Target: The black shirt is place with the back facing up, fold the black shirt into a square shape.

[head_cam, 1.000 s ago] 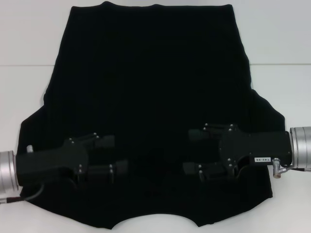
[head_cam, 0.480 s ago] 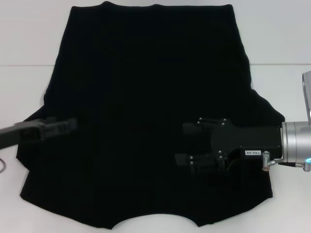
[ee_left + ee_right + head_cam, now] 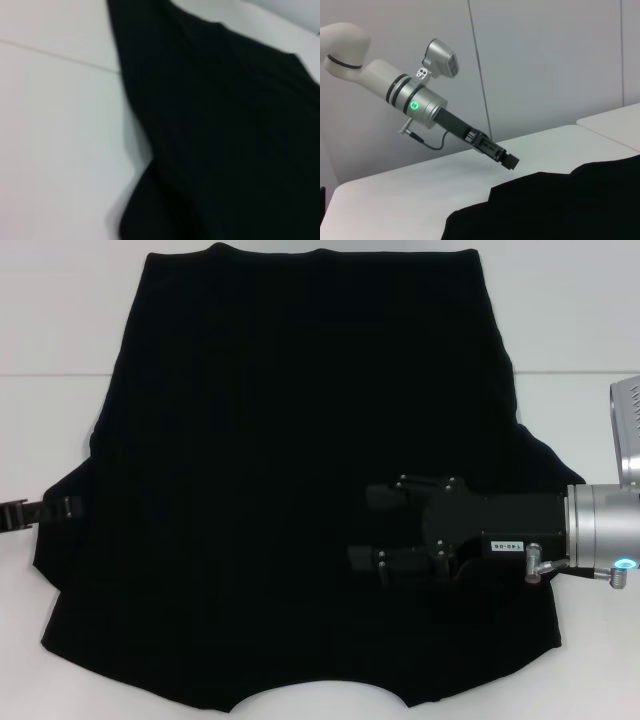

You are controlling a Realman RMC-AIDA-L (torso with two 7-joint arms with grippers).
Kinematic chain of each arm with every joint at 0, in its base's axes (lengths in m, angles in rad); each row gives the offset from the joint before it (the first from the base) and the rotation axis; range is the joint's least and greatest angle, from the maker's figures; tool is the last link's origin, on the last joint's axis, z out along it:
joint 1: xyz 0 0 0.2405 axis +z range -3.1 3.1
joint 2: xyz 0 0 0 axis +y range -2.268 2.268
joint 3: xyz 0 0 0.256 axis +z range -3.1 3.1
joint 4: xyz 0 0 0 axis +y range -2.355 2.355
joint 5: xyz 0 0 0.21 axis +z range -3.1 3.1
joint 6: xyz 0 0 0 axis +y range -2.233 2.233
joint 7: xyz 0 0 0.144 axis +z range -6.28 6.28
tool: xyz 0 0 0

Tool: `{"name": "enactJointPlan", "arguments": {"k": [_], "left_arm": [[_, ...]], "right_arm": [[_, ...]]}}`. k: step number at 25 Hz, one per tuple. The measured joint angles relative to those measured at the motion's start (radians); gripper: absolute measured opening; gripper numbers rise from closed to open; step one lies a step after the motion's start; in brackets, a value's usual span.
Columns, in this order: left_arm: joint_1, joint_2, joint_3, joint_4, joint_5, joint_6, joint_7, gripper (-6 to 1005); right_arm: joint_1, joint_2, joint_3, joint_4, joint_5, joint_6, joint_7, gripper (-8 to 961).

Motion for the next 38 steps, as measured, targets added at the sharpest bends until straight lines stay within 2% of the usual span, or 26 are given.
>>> {"name": "enactJointPlan", "arguments": {"k": [9, 25, 38], "left_arm": [[-0.008, -0.003, 0.002, -0.001, 0.098, -0.019, -0.039, 905], [-0.010, -0.010, 0.056, -0.005, 0.115, -0.025, -0.043, 905], [-0.012, -0.009, 0.071, -0.004, 0.124, -0.073, -0.039, 823]], "right_arm": [[-0.001, 0.000, 0.001, 0.001, 0.009, 0.003, -0.001, 912], [0.000, 0.000, 0.012, 0.000, 0.010, 0.006, -0.002, 913], [-0.009, 0.000, 0.012, 0.000, 0.034, 0.004, -0.002, 914]]}}
